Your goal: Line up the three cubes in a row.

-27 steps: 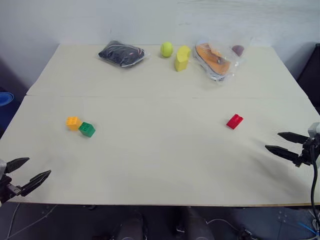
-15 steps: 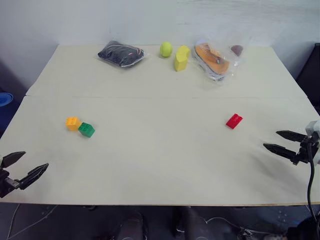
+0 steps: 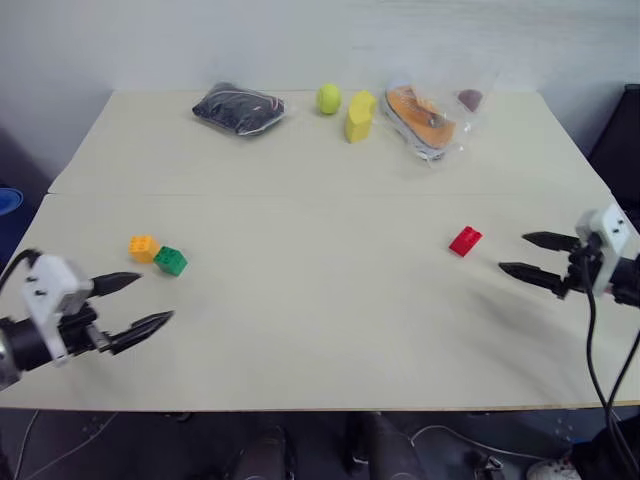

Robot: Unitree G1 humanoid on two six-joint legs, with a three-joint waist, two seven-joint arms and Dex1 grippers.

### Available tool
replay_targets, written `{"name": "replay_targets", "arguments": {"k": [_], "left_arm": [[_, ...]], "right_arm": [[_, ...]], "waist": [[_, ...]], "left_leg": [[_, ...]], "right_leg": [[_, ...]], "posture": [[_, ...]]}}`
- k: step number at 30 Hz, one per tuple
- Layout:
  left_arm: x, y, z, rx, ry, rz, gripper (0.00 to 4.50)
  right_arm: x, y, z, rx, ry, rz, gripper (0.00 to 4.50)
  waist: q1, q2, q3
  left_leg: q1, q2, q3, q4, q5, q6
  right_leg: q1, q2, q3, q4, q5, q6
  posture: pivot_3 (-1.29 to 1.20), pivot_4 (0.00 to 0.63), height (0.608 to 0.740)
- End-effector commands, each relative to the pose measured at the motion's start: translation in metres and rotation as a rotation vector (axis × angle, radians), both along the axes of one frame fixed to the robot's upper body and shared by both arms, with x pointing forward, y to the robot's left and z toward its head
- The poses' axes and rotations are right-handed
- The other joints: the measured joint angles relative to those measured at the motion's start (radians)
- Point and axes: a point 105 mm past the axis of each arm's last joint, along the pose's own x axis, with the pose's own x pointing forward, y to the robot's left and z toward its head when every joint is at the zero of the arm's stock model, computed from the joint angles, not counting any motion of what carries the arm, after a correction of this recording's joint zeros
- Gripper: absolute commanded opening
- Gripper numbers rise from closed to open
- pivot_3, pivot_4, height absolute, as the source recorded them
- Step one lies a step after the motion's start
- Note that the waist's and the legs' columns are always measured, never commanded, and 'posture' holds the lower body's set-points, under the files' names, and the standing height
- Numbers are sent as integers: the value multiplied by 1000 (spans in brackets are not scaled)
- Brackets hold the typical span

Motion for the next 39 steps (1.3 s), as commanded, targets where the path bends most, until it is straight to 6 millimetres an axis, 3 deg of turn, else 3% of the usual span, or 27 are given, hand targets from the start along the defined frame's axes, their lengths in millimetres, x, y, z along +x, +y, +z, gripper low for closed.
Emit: {"name": "replay_targets", "arguments": {"k": [1, 8, 16, 20, 26, 27, 31, 35, 39], "left_arm": [[1, -33, 13, -9, 15, -177, 4474], [-4, -79, 32, 6, 66, -473, 4474], [11, -103, 44, 34, -8, -560, 4474], [14, -108, 45, 34, -22, -578, 4500], [17, -108, 45, 37, -30, -576, 4500], [17, -108, 45, 36, -29, -579, 4500], [12, -109, 43, 30, -5, -610, 4500], [1, -110, 28, 71, 56, -675, 4500], [-4, -111, 12, 111, 81, -711, 4500]], "right_arm": [[12, 12, 0, -27, 19, 58, 4500], [40, 26, 7, 14, 48, 50, 4500], [56, 40, -8, 42, 65, 12, 4500], [61, 41, -16, 6, 66, -21, 3584], [59, 45, -22, -21, 73, 15, 1471], [57, 46, -21, -24, 71, 36, 1489], [35, 75, -16, -51, 74, 318, 1490], [-19, 131, -13, -80, 60, 669, 1490], [-53, 163, -25, -120, 35, 784, 1490]], "waist": [[-3, 1, 0], [-6, 3, 2], [-1, 3, 2], [-3, 3, 2], [-3, 3, 2], [-3, 3, 2], [-2, 3, 2], [1, 3, 2], [4, 3, 2]], "left_leg": [[-1, 0, 0, 0, 1, 0], [-2, 1, 2, 1, 2, -1], [-3, 0, 1, 3, 3, -1], [-3, 0, 1, 4, 3, -1], [-3, 1, 1, 4, 3, -1], [-3, 1, 1, 4, 3, -1], [-3, 1, 1, 4, 3, -1], [-4, 2, -1, 4, 3, -2], [-4, 1, -1, 5, 3, -2]], "right_leg": [[-1, 1, 0, 0, 0, 0], [-1, 4, 0, 0, 0, 0], [-1, 5, 0, 2, 0, 0], [-1, 5, 0, 5, 0, 1], [-1, 6, 1, 6, 0, 1], [-1, 6, 1, 6, 0, 1], [-1, 6, 1, 6, 0, 1], [-1, 6, 0, 5, 0, 1], [-1, 6, 0, 6, 0, 1]], "posture": [[0, 150, 740], [0, 150, 740], [0, 150, 740], [0, 150, 740], [0, 150, 740], [0, 150, 740], [0, 150, 740], [0, 150, 740], [0, 150, 740]]}}
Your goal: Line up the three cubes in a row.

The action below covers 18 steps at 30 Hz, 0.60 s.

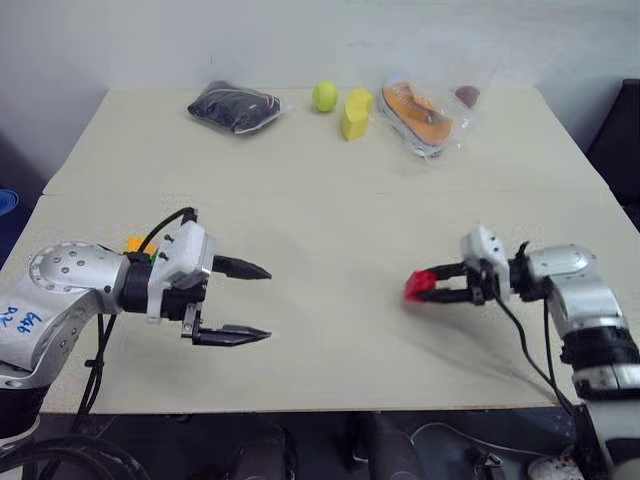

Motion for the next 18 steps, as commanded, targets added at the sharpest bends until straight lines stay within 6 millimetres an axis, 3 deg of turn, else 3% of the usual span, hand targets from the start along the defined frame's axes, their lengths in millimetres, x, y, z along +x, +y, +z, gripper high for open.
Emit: {"name": "replay_targets", "arguments": {"k": [1, 8, 14, 18], "left_arm": [[-6, -4, -4, 37, -39, -54, 4500], [-6, -11, -2, 28, -59, -91, 4500], [-3, -14, -1, 17, -65, -93, 4500], [3, -6, -2, 20, -65, -23, 4500]], "right_arm": [[-18, 24, 8, 2, -80, 86, 1490], [-24, 23, -24, -103, -93, 65, 1490], [-21, 24, -30, -113, -94, 61, 1490], [-20, 24, -25, -105, -69, 59, 2699]], "waist": [[0, 0, 0], [17, 0, 0], [20, 0, 0], [19, 0, 0]], "left_leg": [[0, 0, 0, 0, 0, 0], [1, -1, 1, 0, 0, 0], [1, -1, 1, 1, 0, 0], [1, -1, 1, 1, 0, 1]], "right_leg": [[0, 0, 0, 0, 0, 0], [0, -1, 0, -4, 0, 0], [0, 0, 0, -4, 0, 0], [0, 0, 0, -3, 0, 0]], "posture": [[0, 150, 740], [0, 150, 740], [0, 150, 740], [0, 150, 740]]}}
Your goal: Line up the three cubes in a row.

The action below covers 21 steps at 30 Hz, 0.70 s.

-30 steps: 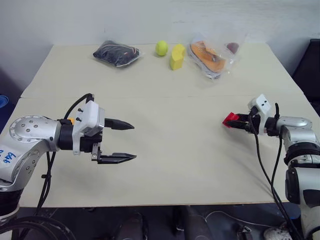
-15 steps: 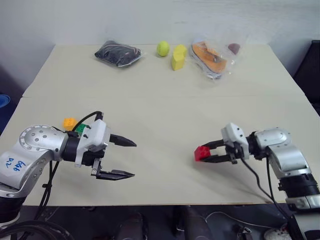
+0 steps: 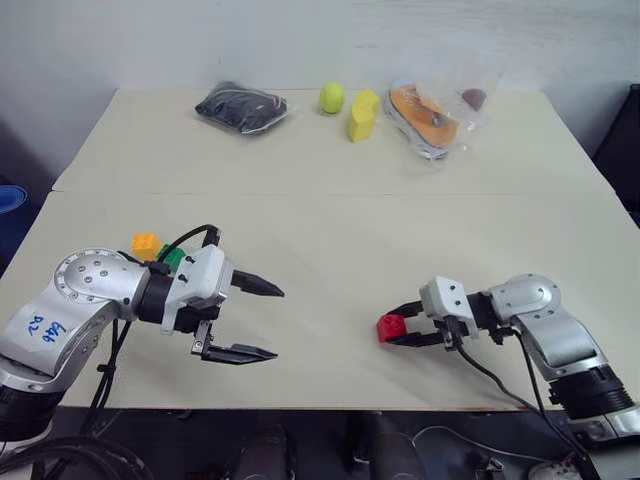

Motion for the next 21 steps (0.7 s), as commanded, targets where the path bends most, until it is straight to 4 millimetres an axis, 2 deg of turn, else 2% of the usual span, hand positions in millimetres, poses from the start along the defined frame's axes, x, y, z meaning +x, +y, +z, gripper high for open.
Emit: {"name": "replay_targets", "arguments": {"k": [1, 5, 9, 11, 16, 19, 21], "left_arm": [[8, 13, 3, -14, -23, 115, 4500], [7, 44, -1, -74, -8, 350, 4500], [-10, 86, -21, -89, -1, 632, 4500], [-21, 114, -30, -97, -18, 823, 4500], [-41, 163, -38, -105, -99, 1191, 4500], [-37, 175, -44, -154, -89, 1329, 4500], [-22, 166, -40, -199, -75, 1316, 4500]], "right_arm": [[1, 2, 13, 13, -8, 10, 3066], [1, 5, 34, 45, -29, 36, 4443], [-2, 7, 63, 125, -41, 41, 4480], [-7, 9, 81, 181, -12, 55, 4480], [-10, 19, 116, 311, 29, 61, 4480], [-7, 29, 128, 372, 37, 55, 4480], [-6, 32, 131, 369, 37, 67, 4480]], "waist": [[-1, 0, 0], [-11, 0, 0], [-19, -1, 0], [-19, -1, 1], [-13, -2, 1], [1, -2, 0], [7, -3, 0]], "left_leg": [[0, 0, 0, 0, 0, 0], [0, 2, 0, 0, 0, 0], [0, 2, -1, -1, 0, 0], [-1, 1, -2, -1, -1, 1], [0, 1, -3, -1, -2, 2], [0, 1, -4, -1, -3, 2], [0, 0, -4, -1, -3, 3]], "right_leg": [[0, 0, 0, 0, 0, 0], [0, 0, 0, 0, 0, 0], [0, 0, -1, -1, 0, 0], [0, -2, -1, -1, 0, 0], [1, -4, -1, -2, 0, 0], [1, -5, -2, -2, 0, 0], [1, -6, -2, -2, 0, 0]], "posture": [[0, 150, 740], [0, 150, 740], [0, 150, 740], [0, 150, 740], [0, 150, 740], [0, 150, 740], [0, 150, 740]]}}
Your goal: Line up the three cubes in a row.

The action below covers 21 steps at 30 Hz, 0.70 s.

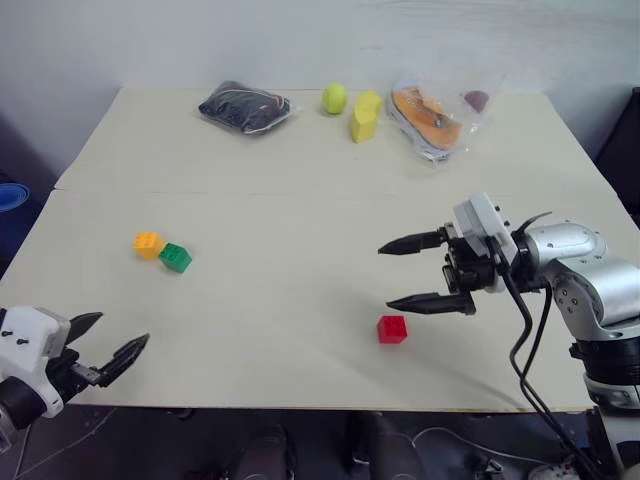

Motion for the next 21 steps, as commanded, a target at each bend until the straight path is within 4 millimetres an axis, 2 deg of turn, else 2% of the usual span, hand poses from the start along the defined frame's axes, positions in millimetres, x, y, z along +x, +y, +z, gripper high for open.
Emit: {"name": "replay_targets", "arguments": {"k": [1, 7, 11, 13, 21], "left_arm": [[18, -9, 12, -18, -47, 0, 4500], [64, -8, 23, -14, -50, -27, 4500], [100, -21, 22, 7, -21, -81, 4500], [114, -21, 19, 18, -4, -77, 4500], [135, -27, 13, -20, 25, -79, 4500]], "right_arm": [[-3, 5, 12, 18, -29, 22, 4480], [0, 8, 16, 36, -48, 0, 4480], [-16, 11, 23, 89, 16, 58, 4480], [-22, 12, 25, 96, 21, 69, 4480], [-22, 12, 27, 129, 9, 7, 4480]], "waist": [[7, 0, 0], [-1, -1, -1], [-5, -1, -1], [-5, -1, -1], [-4, -2, -1]], "left_leg": [[-1, 0, 0, 0, 0, 0], [-1, -1, 0, 0, 0, 0], [-1, -1, 1, 0, 0, 0], [-1, 0, 2, 0, 1, 0], [-1, 0, 3, 0, 1, 0]], "right_leg": [[0, -1, 0, 0, 0, 0], [0, -1, -1, 1, 0, 0], [0, 1, -1, 2, 0, 0], [-1, 2, -1, 5, 0, 0], [-1, 3, 0, 5, 0, 0]], "posture": [[0, 150, 740], [0, 150, 740], [0, 150, 740], [0, 150, 740], [0, 150, 740]]}}
